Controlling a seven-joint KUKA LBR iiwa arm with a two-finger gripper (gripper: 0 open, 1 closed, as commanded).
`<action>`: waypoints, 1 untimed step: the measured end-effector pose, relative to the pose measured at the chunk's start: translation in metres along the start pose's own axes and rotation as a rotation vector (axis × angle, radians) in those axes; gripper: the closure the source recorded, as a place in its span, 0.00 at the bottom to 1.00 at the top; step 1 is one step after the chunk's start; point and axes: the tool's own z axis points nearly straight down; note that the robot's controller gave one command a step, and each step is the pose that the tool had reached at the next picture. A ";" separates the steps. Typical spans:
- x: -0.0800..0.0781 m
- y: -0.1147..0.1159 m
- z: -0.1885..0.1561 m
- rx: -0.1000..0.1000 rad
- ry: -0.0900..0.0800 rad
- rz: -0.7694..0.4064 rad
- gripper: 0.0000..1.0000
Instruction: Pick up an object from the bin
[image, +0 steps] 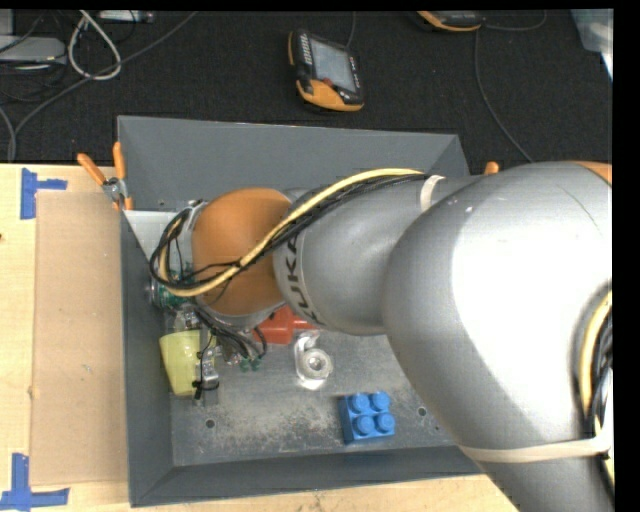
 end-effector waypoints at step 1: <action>0.062 0.014 -0.003 0.002 0.014 -0.703 1.00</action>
Offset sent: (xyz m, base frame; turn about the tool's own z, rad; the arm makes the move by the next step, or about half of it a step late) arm 0.0000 0.0000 0.0000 0.0000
